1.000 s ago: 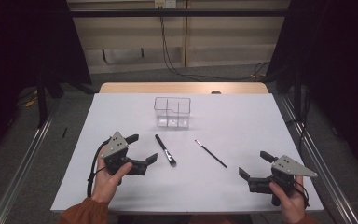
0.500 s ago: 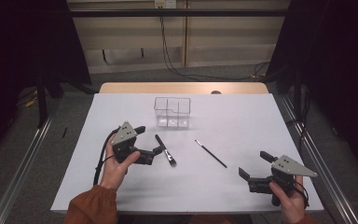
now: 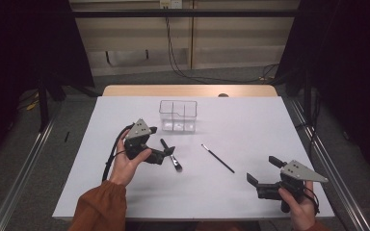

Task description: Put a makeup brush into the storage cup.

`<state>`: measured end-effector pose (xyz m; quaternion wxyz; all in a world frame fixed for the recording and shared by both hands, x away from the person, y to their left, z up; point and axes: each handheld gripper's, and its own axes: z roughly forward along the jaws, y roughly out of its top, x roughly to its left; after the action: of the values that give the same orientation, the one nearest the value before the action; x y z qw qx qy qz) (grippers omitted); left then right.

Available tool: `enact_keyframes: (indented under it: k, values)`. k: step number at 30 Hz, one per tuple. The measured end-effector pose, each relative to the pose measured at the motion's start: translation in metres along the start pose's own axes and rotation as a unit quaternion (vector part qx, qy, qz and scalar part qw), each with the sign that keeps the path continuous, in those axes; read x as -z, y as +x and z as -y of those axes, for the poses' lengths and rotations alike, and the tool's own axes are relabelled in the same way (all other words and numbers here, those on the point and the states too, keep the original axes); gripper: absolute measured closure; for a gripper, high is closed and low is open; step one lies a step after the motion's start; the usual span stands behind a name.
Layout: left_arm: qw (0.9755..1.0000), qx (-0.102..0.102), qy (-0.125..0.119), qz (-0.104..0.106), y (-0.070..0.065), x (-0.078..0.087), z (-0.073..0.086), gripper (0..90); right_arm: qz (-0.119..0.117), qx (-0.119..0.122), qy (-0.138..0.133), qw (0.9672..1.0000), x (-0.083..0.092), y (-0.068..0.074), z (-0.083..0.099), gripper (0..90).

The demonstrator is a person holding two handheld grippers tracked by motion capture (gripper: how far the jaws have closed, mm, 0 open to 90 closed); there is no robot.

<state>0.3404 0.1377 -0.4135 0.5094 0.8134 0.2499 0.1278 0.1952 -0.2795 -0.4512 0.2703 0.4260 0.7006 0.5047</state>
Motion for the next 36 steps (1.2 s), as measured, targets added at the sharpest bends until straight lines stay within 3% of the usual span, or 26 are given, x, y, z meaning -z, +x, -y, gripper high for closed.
enact_keyframes:
  k: [3,7,11,17,18,19,20,21,22,23,24,25,26,29,32,33,34,36]
  values:
    - [1.0,0.003,0.003,0.001,0.002,0.0,-0.001,2.4,0.0,-0.001,0.0,1.0,0.0,0.0,0.0,0.0]
    - [0.9997,-0.009,0.023,0.002,0.004,-0.002,-0.001,2.4,-0.001,-0.001,0.001,1.0,-0.001,0.0,0.0,0.0]
    - [0.9977,-0.025,0.062,0.013,0.007,-0.007,-0.003,2.5,-0.001,0.0,0.003,1.0,-0.001,0.0,0.0,0.0]
    - [0.9954,-0.033,0.087,0.021,0.01,-0.013,-0.008,2.6,-0.002,0.001,0.003,1.0,-0.001,0.0,0.0,0.0]
    - [0.9929,-0.047,0.107,0.021,0.011,-0.015,-0.01,2.9,-0.002,0.001,0.004,1.0,-0.001,0.0,0.0,0.0]
    - [0.9929,-0.047,0.107,0.021,0.011,-0.015,-0.01,2.7,-0.002,0.0,0.004,1.0,-0.001,0.0,0.0,0.0]
    - [0.9903,-0.059,0.123,0.025,0.013,-0.017,-0.012,3.1,-0.001,0.0,0.005,1.0,-0.001,0.0,0.001,0.0]
    - [0.9897,-0.064,0.126,0.027,0.014,-0.018,-0.012,3.1,-0.002,0.0,0.005,1.0,-0.001,0.0,0.001,0.0]
    - [0.9897,-0.064,0.126,0.027,0.014,-0.018,-0.012,3.1,-0.002,0.0,0.005,1.0,-0.001,0.0,0.001,0.0]
    - [0.9874,-0.069,0.139,0.032,0.015,-0.021,-0.013,3.1,-0.003,0.001,0.006,1.0,-0.001,0.0,0.001,0.0]
    - [0.9874,-0.069,0.139,0.032,0.015,-0.021,-0.013,2.9,-0.003,0.002,0.007,1.0,-0.001,0.0,0.001,0.0]
    - [0.9861,-0.075,0.144,0.033,0.016,-0.022,-0.013,2.9,-0.004,0.002,0.007,1.0,-0.002,0.0,0.001,0.0]
    - [0.9833,-0.08,0.159,0.04,0.017,-0.026,-0.014,3.3,-0.004,0.003,0.008,1.0,-0.002,0.0,0.001,0.0]
    - [0.9814,-0.078,0.169,0.047,0.02,-0.031,-0.013,3.1,-0.005,0.002,0.008,1.0,-0.002,0.0,0.001,0.0]
    - [0.9735,-0.094,0.198,0.065,0.025,-0.037,-0.009,3.3,-0.007,0.004,0.009,0.9999,-0.002,0.0,0.001,0.0]
    - [0.9735,-0.094,0.198,0.065,0.025,-0.037,-0.009,3.1,-0.007,0.004,0.009,0.9999,-0.002,0.0,0.001,0.0]
    - [0.9707,-0.096,0.209,0.069,0.026,-0.041,-0.009,3.4,-0.007,0.003,0.007,0.9999,-0.002,0.0,0.001,0.0]
    - [0.9694,-0.098,0.213,0.071,0.027,-0.043,-0.009,3.4,-0.007,0.002,0.008,0.9999,-0.002,0.0,0.001,0.0]
